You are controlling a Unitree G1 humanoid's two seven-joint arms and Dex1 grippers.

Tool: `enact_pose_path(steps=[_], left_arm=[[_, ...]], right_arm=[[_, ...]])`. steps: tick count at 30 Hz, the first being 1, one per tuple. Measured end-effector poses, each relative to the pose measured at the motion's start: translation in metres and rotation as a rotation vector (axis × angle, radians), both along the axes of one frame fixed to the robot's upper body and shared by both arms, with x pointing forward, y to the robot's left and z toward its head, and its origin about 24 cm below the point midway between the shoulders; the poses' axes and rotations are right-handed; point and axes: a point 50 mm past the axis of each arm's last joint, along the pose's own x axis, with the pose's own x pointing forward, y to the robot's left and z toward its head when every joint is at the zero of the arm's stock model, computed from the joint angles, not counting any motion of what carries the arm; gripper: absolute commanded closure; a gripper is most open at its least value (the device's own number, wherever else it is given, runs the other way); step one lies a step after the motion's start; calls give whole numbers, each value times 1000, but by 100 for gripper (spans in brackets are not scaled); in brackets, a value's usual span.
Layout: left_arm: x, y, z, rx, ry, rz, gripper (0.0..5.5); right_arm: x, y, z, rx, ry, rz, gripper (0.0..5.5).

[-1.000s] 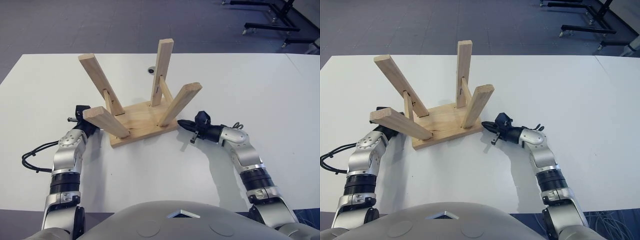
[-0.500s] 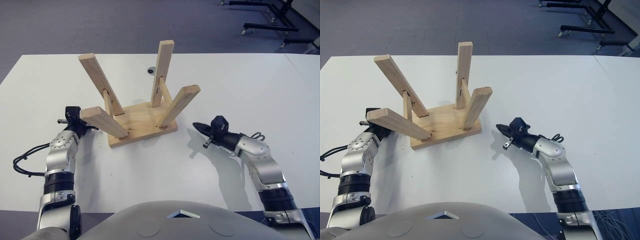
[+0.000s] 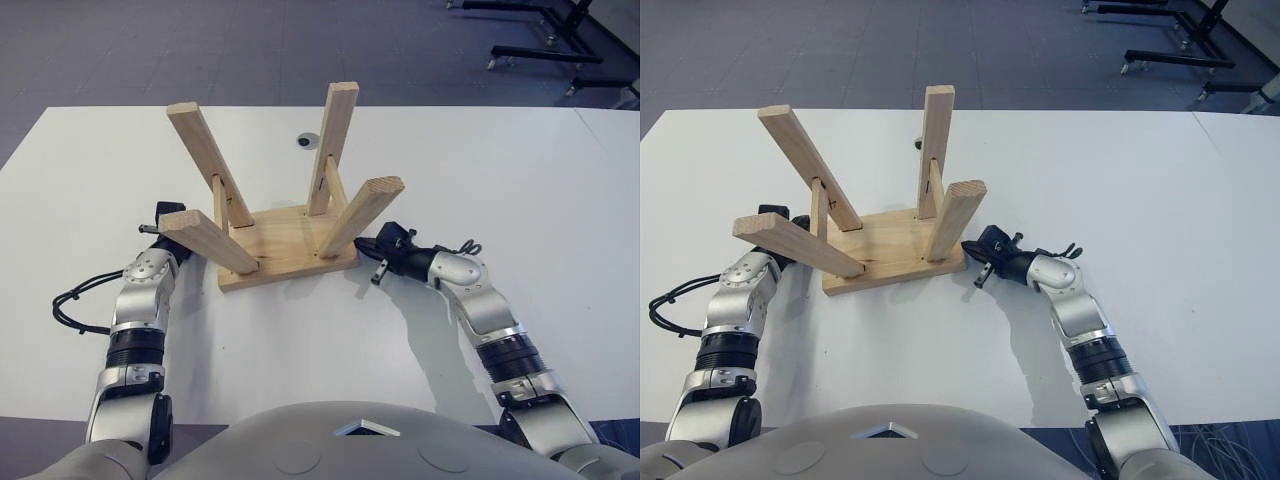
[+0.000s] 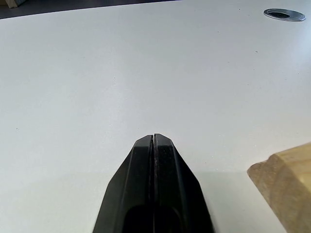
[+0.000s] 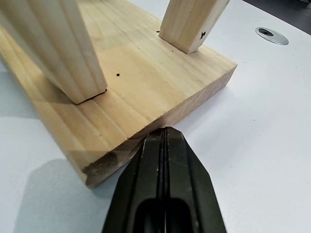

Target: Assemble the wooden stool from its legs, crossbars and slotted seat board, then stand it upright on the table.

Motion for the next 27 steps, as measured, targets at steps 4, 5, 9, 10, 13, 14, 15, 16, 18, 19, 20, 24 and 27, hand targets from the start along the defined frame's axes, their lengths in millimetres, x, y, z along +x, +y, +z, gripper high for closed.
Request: enact_pose_path(steps=[4, 5, 9, 10, 13, 14, 15, 16, 18, 19, 20, 24, 27], left_arm=[[0, -1, -1, 1, -7, -3, 547], [0, -1, -1, 0, -8, -3, 547], [-1, -2, -2, -1, -15, -4, 547], [-1, -2, -2, -1, -15, -5, 547], [-3, 1, -2, -4, -17, -1, 547], [-5, 3, -2, -4, -17, -8, 547], [-9, 9, -2, 8, -15, -18, 547], [-15, 18, -1, 18, -12, -17, 547], [-29, 39, 1, 54, 4, -6, 547], [-34, 45, 2, 59, 10, -13, 547], [-41, 48, 4, 44, 14, -41, 547], [-61, 24, 14, -151, -2, -257, 547], [-84, 0, 15, -313, 22, -432, 547]], right_arm=[[-24, -2, 4, 10, 42, 10, 550], [-29, -2, 4, 16, 54, 14, 550], [-35, -5, 2, 3, 66, 5, 550], [-34, -5, 2, 2, 65, 1, 550], [-30, -12, 2, -12, 58, -40, 550], [-29, -16, 1, -30, 51, -57, 550], [-29, -20, 2, -42, 44, -65, 550], [-29, -24, 3, -52, 42, -76, 550], [-34, -34, 2, -67, 54, -106, 550], [-38, -36, 2, -58, 66, -117, 550], [-43, -38, 2, -31, 85, -135, 550], [-53, -40, 7, 46, 137, -188, 550], [-60, -35, 5, 85, 196, -233, 550]])
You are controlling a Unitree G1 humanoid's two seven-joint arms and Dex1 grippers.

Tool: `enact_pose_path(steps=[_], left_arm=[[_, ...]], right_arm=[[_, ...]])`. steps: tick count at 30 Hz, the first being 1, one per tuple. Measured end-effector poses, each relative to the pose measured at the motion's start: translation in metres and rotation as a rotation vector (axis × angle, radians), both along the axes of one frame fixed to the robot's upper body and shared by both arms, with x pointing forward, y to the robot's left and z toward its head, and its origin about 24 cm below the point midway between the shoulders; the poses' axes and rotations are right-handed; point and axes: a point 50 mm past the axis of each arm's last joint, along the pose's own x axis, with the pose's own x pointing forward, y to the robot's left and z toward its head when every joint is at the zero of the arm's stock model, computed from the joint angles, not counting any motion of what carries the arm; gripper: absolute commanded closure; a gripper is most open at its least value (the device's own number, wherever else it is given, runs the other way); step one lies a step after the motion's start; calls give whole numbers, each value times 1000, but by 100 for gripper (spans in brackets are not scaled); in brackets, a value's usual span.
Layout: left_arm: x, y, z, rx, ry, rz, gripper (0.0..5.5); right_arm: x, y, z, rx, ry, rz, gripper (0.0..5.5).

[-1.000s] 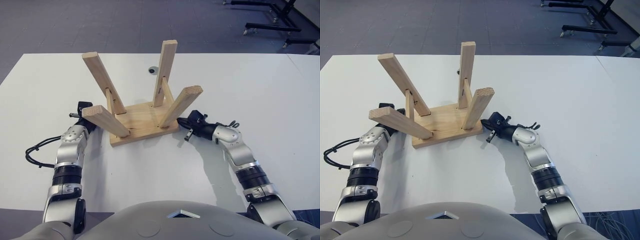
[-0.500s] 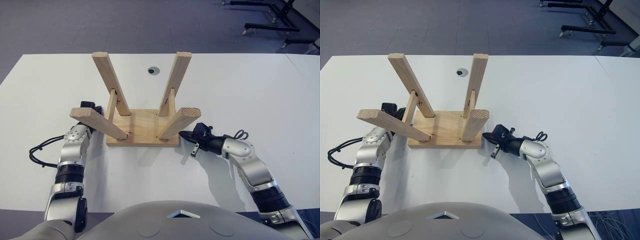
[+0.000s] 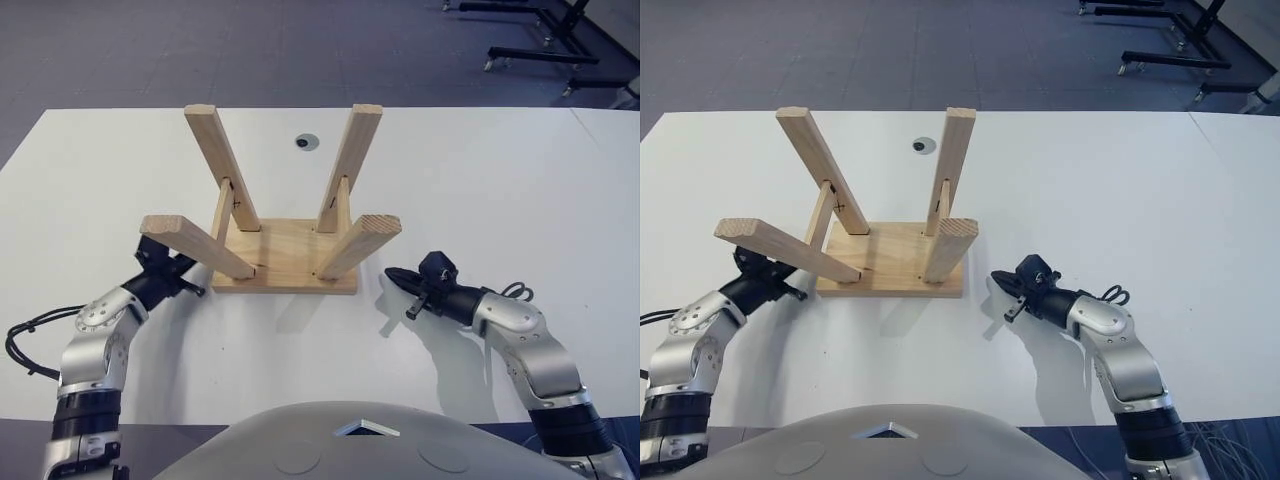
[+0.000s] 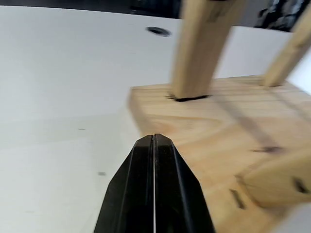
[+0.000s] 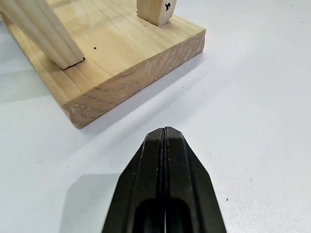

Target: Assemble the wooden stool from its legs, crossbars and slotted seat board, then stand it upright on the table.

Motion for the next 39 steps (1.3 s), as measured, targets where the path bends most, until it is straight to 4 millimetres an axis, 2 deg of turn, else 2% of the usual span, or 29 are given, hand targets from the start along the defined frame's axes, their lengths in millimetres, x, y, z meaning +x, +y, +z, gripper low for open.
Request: enact_pose_path(steps=[4, 8, 10, 13, 18, 21, 23, 33, 39], left_arm=[[-19, 3, 0, 13, 30, -88, 547], [-16, 13, 1, 107, 10, -97, 547], [-16, 25, -7, 207, 54, -52, 547], [-12, 28, -6, 269, 42, -49, 547], [-19, 16, -5, 286, 43, -158, 547], [-34, 4, -3, 280, 75, -305, 547], [-38, 0, -4, 276, 77, -330, 547], [-21, 9, -4, 369, 48, -258, 547], [-25, 11, -2, 373, 66, -295, 547]], right_arm=[[-2, 2, -1, -26, 70, -46, 550], [-2, 5, 2, -8, 72, -40, 550], [1, 6, 4, 5, 54, -58, 550], [6, 3, 6, -10, 2, -95, 550], [8, 1, 3, -39, -47, -66, 550], [6, 5, 4, -13, -31, -20, 550], [4, 7, 3, -8, -21, 7, 550], [5, 19, -11, -8, 19, 74, 550], [5, 19, -12, -7, 10, 73, 550]])
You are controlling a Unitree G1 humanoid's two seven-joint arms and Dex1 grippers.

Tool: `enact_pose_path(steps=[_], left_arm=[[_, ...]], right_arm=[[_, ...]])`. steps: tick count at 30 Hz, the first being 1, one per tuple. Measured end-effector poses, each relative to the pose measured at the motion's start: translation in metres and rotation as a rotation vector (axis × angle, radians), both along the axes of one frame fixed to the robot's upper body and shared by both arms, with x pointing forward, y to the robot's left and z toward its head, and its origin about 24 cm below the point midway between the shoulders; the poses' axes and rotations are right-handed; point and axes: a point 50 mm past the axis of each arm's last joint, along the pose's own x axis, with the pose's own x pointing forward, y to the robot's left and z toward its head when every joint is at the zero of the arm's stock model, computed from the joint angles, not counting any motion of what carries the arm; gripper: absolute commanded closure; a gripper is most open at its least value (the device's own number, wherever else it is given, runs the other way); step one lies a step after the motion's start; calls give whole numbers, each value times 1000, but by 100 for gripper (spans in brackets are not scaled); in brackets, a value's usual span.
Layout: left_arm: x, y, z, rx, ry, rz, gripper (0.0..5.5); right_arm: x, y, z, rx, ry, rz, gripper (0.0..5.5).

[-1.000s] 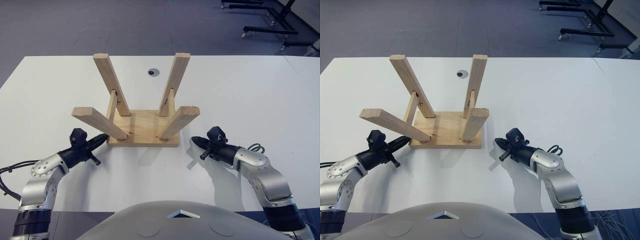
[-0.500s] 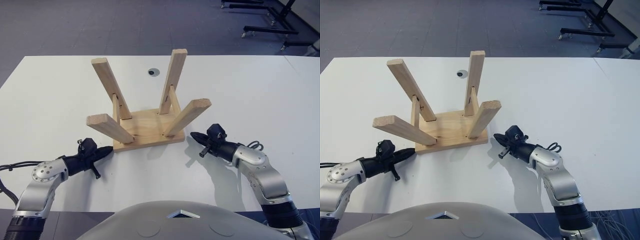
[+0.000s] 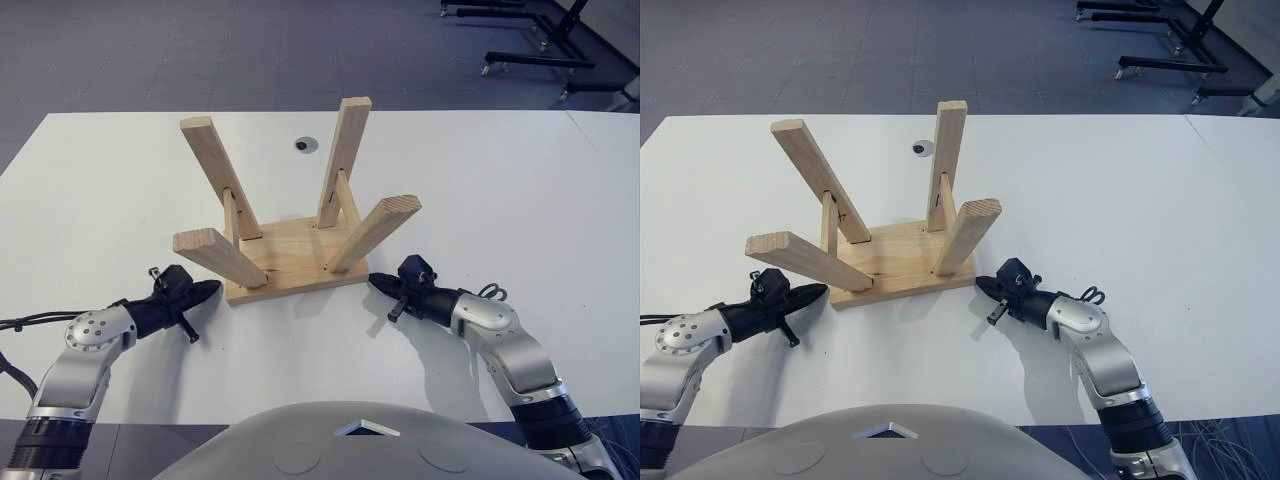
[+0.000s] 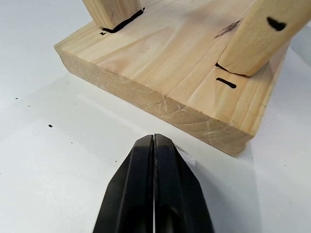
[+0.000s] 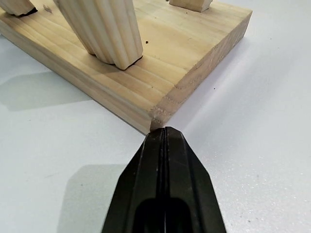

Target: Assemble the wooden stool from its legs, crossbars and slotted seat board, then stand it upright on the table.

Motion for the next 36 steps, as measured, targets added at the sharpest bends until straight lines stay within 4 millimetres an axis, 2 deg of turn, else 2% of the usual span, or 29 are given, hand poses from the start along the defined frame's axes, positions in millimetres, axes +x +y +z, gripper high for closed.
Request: enact_pose_path(steps=[3, 5, 7, 13, 22, 30, 36], left_arm=[[-16, 2, 5, -14, 86, -107, 547], [-19, 3, 6, -18, 106, -127, 547], [-17, 4, 6, -15, 102, -121, 547], [9, 9, 4, 113, -28, -28, 547], [1, 7, 3, 30, 33, -64, 547], [12, 10, 3, 47, 19, -50, 547], [12, 4, 2, 39, 14, -50, 547]], right_arm=[[0, 0, 0, -2, -3, 1, 550], [0, 0, 0, -3, -4, 3, 550], [0, 1, 0, -3, -4, 2, 550], [0, 7, -1, 12, -5, 16, 550], [3, 8, 1, 17, -17, 16, 550], [6, 13, 2, 38, -30, 15, 550], [6, 14, 3, 40, -33, 20, 550]])
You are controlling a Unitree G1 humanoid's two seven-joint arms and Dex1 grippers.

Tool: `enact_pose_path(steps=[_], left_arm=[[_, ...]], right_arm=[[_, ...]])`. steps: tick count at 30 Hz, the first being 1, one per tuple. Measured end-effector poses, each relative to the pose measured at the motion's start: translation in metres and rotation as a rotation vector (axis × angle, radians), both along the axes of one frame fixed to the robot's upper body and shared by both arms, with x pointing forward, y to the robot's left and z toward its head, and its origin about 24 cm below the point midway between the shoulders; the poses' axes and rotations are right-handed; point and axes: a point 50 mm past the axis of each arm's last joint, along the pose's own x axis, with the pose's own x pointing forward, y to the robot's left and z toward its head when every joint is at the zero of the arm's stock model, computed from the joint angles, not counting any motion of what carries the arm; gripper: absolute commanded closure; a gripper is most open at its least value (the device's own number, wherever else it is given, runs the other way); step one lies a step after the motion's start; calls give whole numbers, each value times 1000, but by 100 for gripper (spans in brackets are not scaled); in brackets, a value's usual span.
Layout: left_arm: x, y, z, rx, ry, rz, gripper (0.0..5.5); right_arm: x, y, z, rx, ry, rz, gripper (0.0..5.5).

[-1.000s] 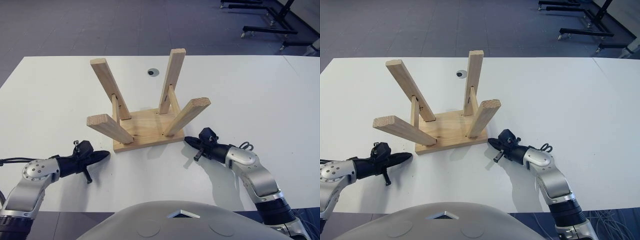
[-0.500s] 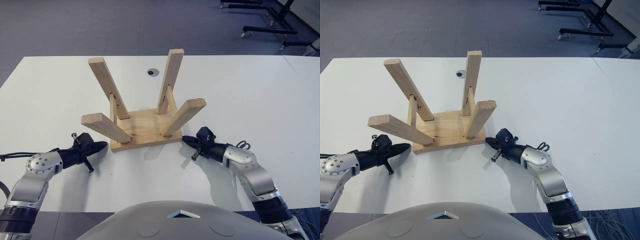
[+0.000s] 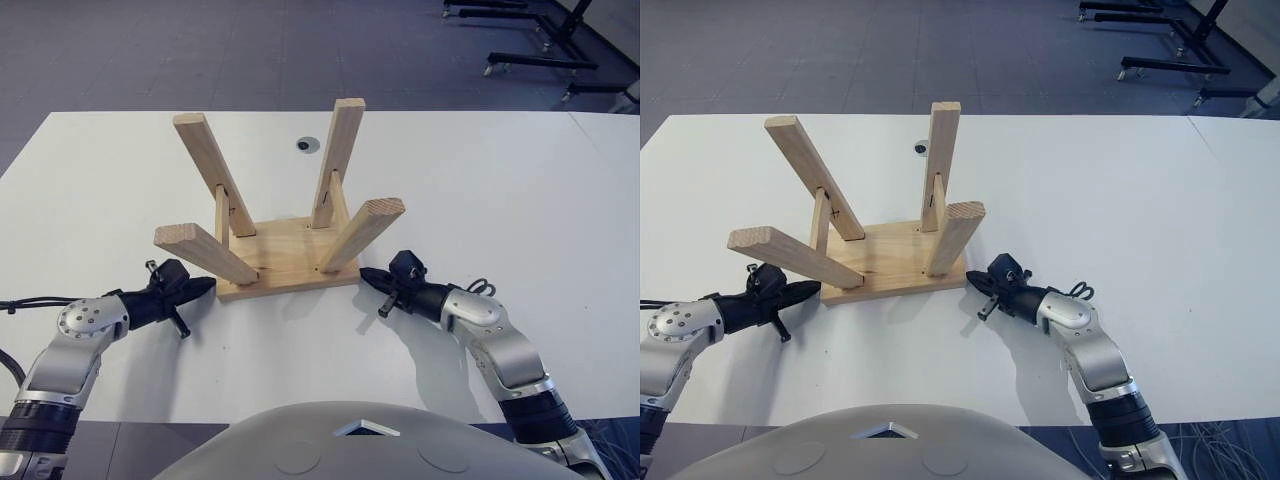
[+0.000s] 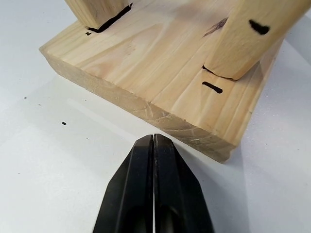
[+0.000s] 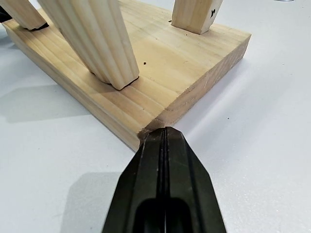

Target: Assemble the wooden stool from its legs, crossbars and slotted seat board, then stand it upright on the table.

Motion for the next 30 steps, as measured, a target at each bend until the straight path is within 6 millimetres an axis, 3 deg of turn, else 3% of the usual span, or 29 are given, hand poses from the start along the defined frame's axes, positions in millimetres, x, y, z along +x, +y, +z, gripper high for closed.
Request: enact_pose_path(steps=[19, 30], left_arm=[[-2, -3, 4, -14, 29, 3, 547], [-9, -4, 7, -137, 91, 77, 547]], right_arm=[[-8, -2, 4, -20, 50, 45, 550], [-4, -4, 39, 5, -87, 58, 550]])
